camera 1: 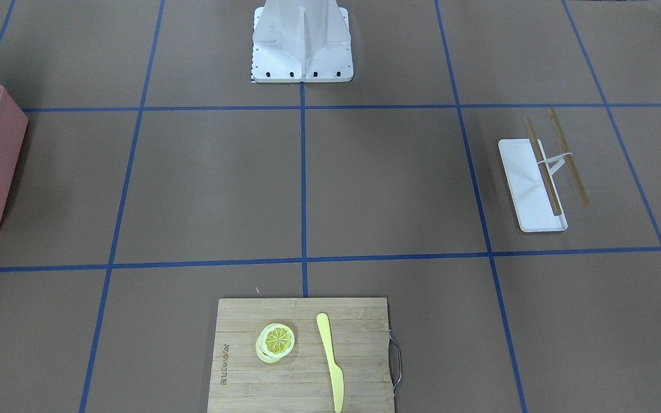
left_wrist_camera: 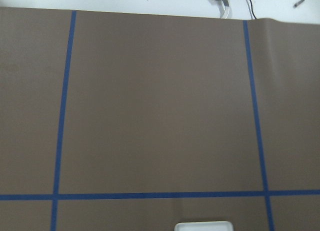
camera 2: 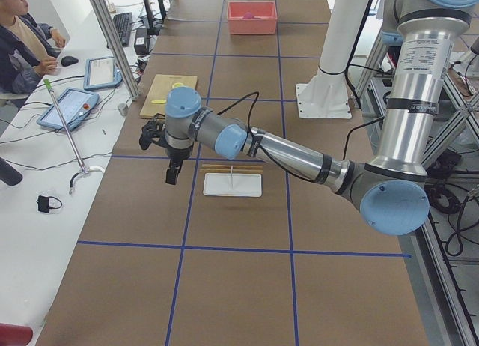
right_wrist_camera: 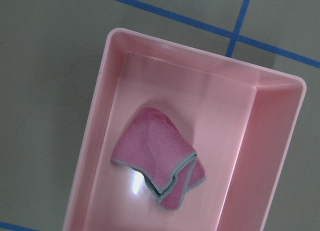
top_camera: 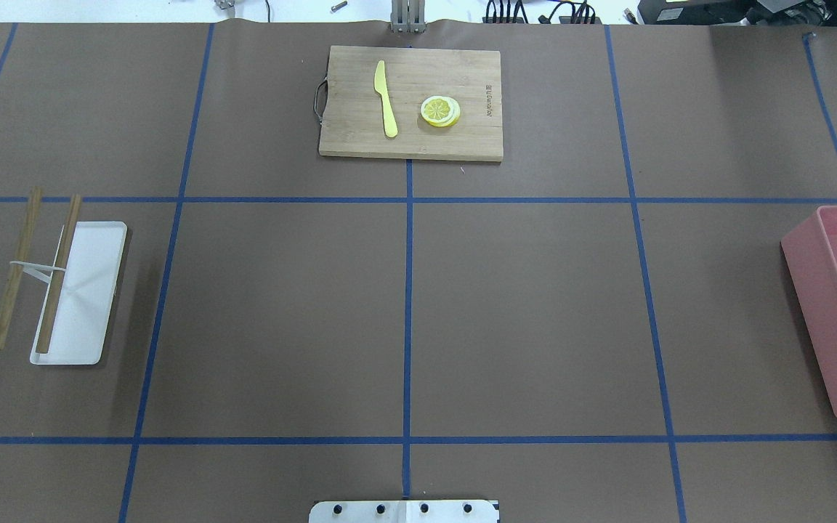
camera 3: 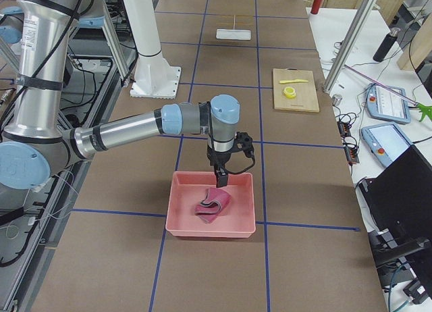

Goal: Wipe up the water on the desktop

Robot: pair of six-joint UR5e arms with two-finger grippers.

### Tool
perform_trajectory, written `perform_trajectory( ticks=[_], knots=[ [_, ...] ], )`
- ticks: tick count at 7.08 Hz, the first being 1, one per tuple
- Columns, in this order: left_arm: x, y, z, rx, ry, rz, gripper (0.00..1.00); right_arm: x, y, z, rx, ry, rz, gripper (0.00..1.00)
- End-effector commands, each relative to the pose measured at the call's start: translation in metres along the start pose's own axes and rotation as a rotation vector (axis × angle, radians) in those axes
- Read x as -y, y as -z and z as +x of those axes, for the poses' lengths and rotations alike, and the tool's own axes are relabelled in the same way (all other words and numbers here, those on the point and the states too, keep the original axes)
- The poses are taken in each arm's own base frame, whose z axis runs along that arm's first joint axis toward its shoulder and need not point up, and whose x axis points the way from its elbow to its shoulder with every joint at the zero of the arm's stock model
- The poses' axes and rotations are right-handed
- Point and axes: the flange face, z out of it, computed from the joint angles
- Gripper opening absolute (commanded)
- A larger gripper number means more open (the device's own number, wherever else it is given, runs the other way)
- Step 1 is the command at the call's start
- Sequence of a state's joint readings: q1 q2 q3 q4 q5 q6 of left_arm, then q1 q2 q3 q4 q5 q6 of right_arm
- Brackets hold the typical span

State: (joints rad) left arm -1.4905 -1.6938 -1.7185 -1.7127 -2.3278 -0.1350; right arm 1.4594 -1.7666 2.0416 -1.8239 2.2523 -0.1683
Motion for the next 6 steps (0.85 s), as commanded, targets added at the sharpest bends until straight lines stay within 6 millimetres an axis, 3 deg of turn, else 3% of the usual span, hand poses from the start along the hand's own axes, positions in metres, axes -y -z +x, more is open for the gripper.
perform_trajectory(
  ticks=[1, 2, 3, 5, 6],
  knots=[
    [-0.057, -0.012, -0.101, 0.027, -0.038, -0.058, 0.98, -0.024, 0.005, 0.037, 0.0, -0.087, 0.018, 1.0],
    [-0.082, -0.019, -0.123, -0.021, 0.082, -0.117, 0.98, -0.03, -0.005, 0.047, -0.004, -0.083, -0.004, 1.0],
    [-0.087, -0.009, -0.136, -0.019, 0.143, -0.133, 0.98, -0.034, -0.008, 0.059, 0.004, -0.046, -0.006, 1.0],
    [-0.09, -0.009, -0.137, -0.015, 0.14, -0.136, 0.98, -0.036, -0.008, 0.061, 0.027, -0.071, 0.003, 1.0],
    [-0.103, -0.012, -0.142, -0.015, 0.155, -0.147, 0.98, -0.036, -0.009, 0.062, 0.029, -0.073, 0.001, 1.0]
  ],
)
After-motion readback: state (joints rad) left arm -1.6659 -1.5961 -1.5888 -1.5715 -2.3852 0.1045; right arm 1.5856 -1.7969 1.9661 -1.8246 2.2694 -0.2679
